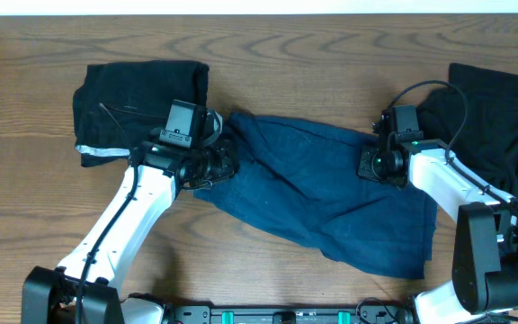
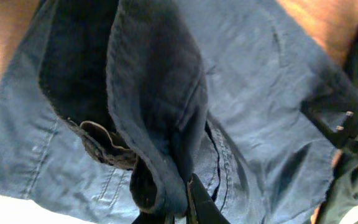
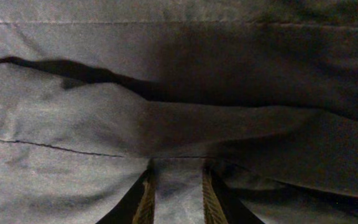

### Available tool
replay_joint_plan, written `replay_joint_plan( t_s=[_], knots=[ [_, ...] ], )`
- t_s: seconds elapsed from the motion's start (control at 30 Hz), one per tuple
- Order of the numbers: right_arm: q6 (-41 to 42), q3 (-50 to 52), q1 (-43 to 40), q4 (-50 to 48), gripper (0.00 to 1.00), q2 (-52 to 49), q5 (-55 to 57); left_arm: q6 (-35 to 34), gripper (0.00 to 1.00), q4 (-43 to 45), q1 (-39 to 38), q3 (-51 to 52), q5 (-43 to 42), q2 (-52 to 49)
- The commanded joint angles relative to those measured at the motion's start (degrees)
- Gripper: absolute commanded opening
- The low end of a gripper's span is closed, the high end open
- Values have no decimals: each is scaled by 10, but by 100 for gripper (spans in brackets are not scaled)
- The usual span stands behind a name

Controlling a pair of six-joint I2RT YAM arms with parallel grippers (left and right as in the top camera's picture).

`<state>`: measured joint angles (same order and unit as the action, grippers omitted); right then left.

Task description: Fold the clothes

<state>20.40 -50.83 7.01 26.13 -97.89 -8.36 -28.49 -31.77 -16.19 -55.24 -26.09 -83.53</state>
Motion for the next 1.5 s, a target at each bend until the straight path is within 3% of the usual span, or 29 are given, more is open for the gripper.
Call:
replay_joint_plan(
  t_s=[0.0,0.5,0.53,0.67,0.77,1.17,1.27,1.47],
  knots=[
    [1,1,5,3,25,-3,-7,3,6,-16,0,-1,40,-13],
    [1,1,5,3,26,-3,-7,3,7,5,-46,4,43,-48],
    [1,1,5,3,27,-3,-7,3,12,6,-49,4,43,-48],
    [1,1,5,3,27,-3,-7,-2,49,-4,-54,4,51,-48],
    [1,1,5,3,28,-3,-7,-16,66,-30,-54,4,83,-49],
    [1,1,5,3,30,-3,-9,-16,68,-57,-54,28,94,-49],
    [1,1,5,3,31,-3,-9,-23,75,-69,-54,33,130,-49],
    [2,1,5,2,33,-3,-9,-23,80,-78,-54,34,152,-49]
  ],
)
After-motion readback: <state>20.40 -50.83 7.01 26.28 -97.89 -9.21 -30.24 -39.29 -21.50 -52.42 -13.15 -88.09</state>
